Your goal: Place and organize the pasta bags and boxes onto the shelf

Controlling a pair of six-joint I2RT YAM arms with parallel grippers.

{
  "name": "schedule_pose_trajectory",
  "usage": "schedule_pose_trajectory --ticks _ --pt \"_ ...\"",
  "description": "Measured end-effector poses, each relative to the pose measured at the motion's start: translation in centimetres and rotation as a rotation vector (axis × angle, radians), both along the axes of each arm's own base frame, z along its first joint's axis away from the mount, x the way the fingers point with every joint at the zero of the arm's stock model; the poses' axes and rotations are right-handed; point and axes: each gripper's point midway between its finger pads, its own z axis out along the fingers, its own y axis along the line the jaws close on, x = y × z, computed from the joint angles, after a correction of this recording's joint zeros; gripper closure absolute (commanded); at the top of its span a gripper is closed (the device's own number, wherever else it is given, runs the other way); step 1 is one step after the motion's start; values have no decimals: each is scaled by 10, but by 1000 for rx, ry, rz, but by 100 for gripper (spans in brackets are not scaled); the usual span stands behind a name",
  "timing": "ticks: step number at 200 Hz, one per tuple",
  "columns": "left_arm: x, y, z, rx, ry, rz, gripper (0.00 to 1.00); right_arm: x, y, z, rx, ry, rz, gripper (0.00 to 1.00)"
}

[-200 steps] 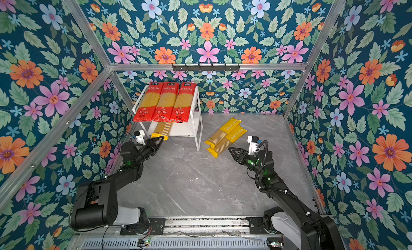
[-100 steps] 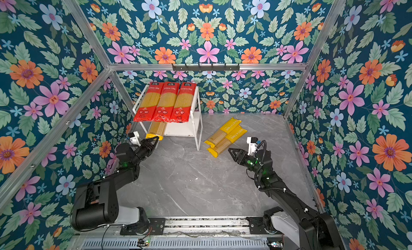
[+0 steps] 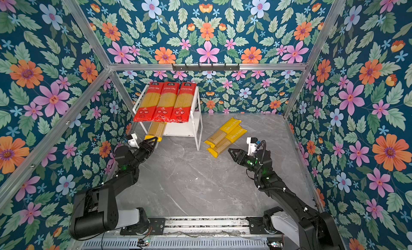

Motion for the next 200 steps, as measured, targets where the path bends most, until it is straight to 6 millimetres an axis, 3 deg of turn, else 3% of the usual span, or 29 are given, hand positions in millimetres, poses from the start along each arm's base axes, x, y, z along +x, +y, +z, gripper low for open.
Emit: schedule_pose_trajectory --ticks 42,63,100,130,160,180,200 --pt "-27 4 12 56 -38 62 48 13 0 -12 -56 149 -21 53" --pt "-46 -5 14 98 -51 73 47 22 3 -32 -95 259 -20 55" --pt "-82 -51 -2 180 -34 3 47 37 3 -78 -141 440 -53 54" --pt "-107 -96 -29 241 10 -95 46 66 4 -99 -160 515 -112 54" --pt "-120 -128 -53 322 53 -158 46 93 3 -122 -173 585 -181 53" --pt "-126 -148 -62 367 62 -202 46 101 2 -145 -187 649 -214 53" --pt "-128 -166 -66 394 59 -226 46 109 4 -156 -182 680 -228 53"
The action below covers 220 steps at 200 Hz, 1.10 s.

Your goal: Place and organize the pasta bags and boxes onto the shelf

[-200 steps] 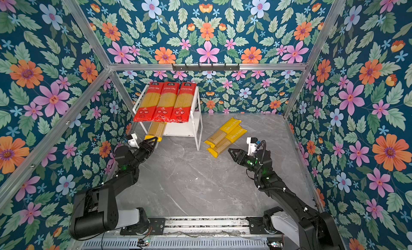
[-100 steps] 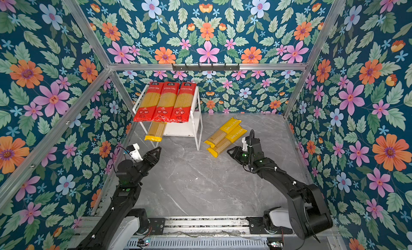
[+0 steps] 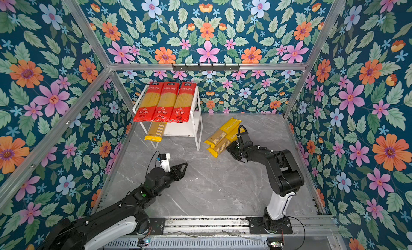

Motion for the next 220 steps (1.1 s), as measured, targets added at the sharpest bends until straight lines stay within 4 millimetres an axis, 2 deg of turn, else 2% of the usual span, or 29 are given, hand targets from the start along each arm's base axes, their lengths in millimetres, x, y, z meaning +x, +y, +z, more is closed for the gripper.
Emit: schedule_pose_trajectory --ticks 21,56,77,108,131,158,178,197,220 --pt "-1 -16 -3 20 -1 -21 46 7 3 -11 2 19 -8 53" --pt "0 -41 1 34 -21 -60 47 28 13 -11 41 -7 -11 55" --pt "-1 -52 3 42 -31 -81 47 37 18 -13 64 -24 -8 66" --pt "-3 -59 2 55 -35 -90 47 40 19 -15 89 -23 -18 88" --pt "-3 -60 0 62 -34 -91 47 38 19 -10 98 -47 -21 96" --pt "-1 -64 4 65 -44 -93 47 25 18 -7 96 -53 12 99" --pt "2 -67 11 62 -60 -91 46 5 16 -9 92 -43 46 99" --pt "4 -69 14 65 -67 -90 46 -22 12 -11 92 -34 89 99" --pt "7 -74 9 86 -60 -96 46 -65 13 -10 97 -15 155 99"
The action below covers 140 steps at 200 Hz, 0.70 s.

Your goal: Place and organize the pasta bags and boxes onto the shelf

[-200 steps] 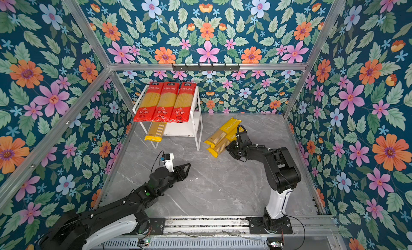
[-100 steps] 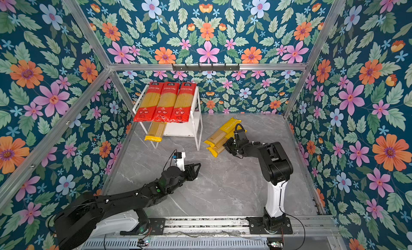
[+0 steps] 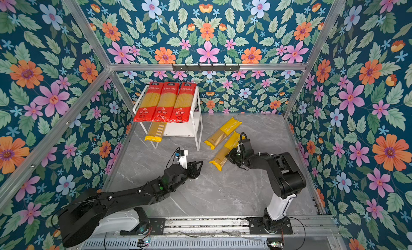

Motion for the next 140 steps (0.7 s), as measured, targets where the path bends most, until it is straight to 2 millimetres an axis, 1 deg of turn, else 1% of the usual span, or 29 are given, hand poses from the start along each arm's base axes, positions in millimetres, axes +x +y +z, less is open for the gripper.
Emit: schedule_pose_trajectory --ticks 12,24,29,39,49,60,75,90,98,117,140 --pt "1 -4 -5 20 6 -9 46 -25 1 3 -17 7 43 98" --pt "1 -11 -10 29 20 -27 46 -51 3 8 -41 11 96 94" --pt "1 -14 -12 35 24 -34 47 -60 3 9 -53 12 114 90" --pt "2 -19 -15 44 32 -43 47 -77 1 13 -74 22 152 79" --pt "2 -25 -19 50 43 -60 46 -87 -6 16 -103 27 160 70" --pt "2 -32 -23 59 54 -74 46 -89 -19 22 -142 6 144 64" --pt "0 -46 -30 68 76 -113 47 -86 -39 33 -147 -26 87 60" --pt "-1 -62 -37 81 101 -154 46 -81 -63 32 -155 -26 11 57" --pt "-3 -70 -42 92 116 -174 46 -81 -72 30 -164 -20 -14 55" --pt "-10 -88 -54 110 149 -229 46 -78 -76 30 -176 -43 -9 49" --pt "-15 -100 -72 131 187 -265 46 -69 -76 24 -187 -60 -3 46"
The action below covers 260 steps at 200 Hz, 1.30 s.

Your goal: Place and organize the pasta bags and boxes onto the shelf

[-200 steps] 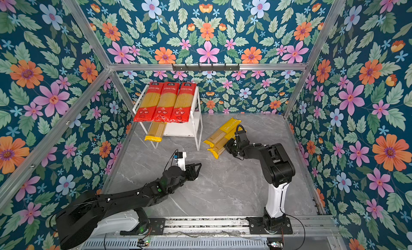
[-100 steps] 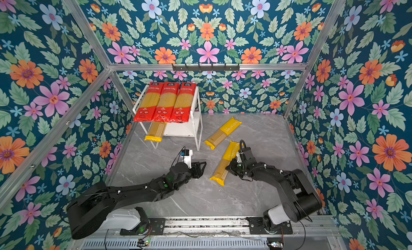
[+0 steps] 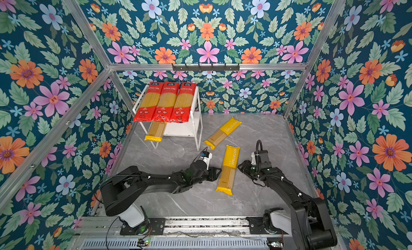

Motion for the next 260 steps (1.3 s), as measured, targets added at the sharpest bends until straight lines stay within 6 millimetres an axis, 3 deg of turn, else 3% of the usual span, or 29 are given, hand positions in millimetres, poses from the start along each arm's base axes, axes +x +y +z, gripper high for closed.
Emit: schedule_pose_trajectory --ticks 61,88,127,157,186,208,227,260 --pt "9 -12 -18 27 20 0 47 27 13 -27 19 33 53 46" --pt "14 -14 -30 34 30 9 49 40 25 -28 81 1 87 48" --pt "21 -20 -39 -15 46 17 63 50 41 -31 170 -44 128 64" --pt "18 -15 -38 -40 63 19 65 41 43 -32 216 -69 124 82" --pt "20 -1 -24 -70 67 43 61 36 49 -20 263 -124 142 93" --pt "21 4 -1 -104 40 50 57 34 51 -11 282 -164 146 100" --pt "17 8 20 -125 14 41 55 31 52 -3 294 -203 145 100" --pt "12 34 46 -118 -56 75 51 29 52 21 301 -295 140 100"
